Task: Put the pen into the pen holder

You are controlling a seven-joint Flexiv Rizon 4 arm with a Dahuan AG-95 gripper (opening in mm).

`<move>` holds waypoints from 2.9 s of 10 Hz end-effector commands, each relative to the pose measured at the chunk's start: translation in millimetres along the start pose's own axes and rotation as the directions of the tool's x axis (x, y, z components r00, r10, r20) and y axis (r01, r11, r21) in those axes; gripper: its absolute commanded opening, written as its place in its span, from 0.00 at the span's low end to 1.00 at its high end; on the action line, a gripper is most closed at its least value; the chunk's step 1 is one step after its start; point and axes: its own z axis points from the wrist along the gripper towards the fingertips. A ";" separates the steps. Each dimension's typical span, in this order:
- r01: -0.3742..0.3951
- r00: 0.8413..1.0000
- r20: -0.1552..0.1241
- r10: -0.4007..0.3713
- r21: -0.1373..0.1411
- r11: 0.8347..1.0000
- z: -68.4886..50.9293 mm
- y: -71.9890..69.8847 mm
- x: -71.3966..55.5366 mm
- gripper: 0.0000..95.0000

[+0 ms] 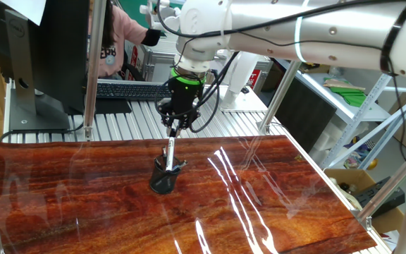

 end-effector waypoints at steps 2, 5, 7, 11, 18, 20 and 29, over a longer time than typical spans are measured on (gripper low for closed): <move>0.008 1.000 -0.012 -0.008 -0.012 1.000 -0.4 -0.5 1.1 0.00; 0.000 1.000 -0.009 0.000 -0.016 1.000 -0.4 -0.5 1.1 0.00; -0.009 1.000 -0.008 0.008 -0.018 1.000 -0.4 -0.5 1.1 0.00; -0.018 1.000 -0.010 0.018 -0.025 1.000 -0.4 -0.5 1.1 0.00; -0.037 0.999 -0.011 0.036 -0.032 0.999 -0.4 -0.5 1.1 0.00; -0.047 0.999 -0.004 0.047 -0.030 0.998 -0.6 -0.6 1.2 0.00; -0.048 0.999 0.015 0.048 -0.022 0.999 -0.1 -23.3 -26.8 0.00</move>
